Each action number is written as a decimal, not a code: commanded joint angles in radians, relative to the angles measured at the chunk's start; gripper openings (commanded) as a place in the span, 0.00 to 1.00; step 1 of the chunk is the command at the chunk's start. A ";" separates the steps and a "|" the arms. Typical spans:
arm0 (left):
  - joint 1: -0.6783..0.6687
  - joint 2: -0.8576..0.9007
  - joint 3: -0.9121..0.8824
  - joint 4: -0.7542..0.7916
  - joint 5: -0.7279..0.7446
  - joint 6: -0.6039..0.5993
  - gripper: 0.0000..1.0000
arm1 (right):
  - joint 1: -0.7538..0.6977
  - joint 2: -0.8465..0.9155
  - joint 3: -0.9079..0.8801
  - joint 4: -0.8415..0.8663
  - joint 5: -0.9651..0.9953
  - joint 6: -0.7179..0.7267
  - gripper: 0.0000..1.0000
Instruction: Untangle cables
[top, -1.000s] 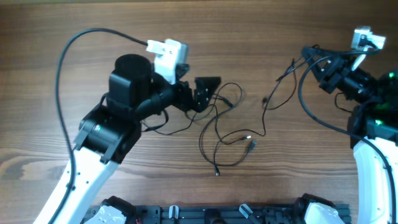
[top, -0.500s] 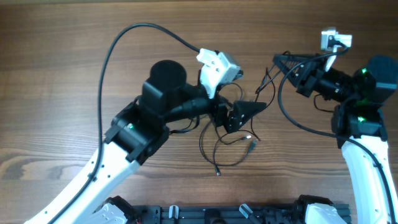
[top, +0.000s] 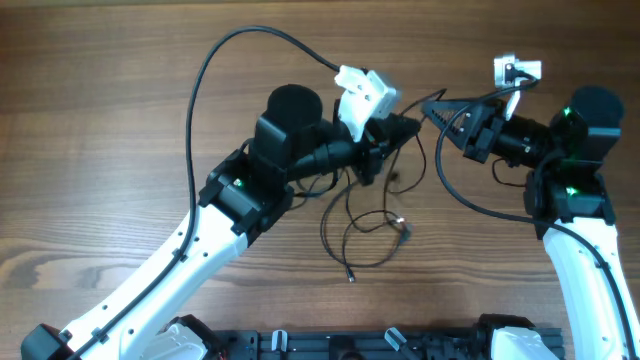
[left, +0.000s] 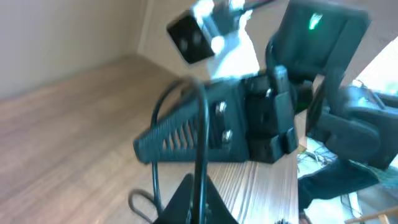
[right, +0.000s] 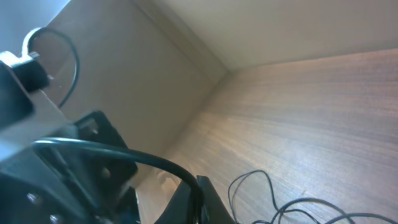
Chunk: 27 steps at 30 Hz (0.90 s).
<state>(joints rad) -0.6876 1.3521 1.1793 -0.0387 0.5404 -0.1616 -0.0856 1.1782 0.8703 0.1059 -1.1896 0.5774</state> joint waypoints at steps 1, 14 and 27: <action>-0.002 0.004 0.006 0.047 -0.023 -0.055 0.04 | 0.004 0.003 0.006 -0.004 -0.022 -0.031 0.41; -0.003 0.003 0.006 0.130 -0.062 -0.142 0.04 | 0.004 0.003 0.006 -0.098 0.104 -0.002 1.00; -0.071 -0.005 0.006 0.170 0.134 -0.142 0.04 | 0.002 0.003 0.006 -0.026 0.525 -0.133 1.00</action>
<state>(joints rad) -0.7528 1.3525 1.1793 0.1242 0.6277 -0.2951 -0.0837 1.1801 0.8703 0.1005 -0.9092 0.4915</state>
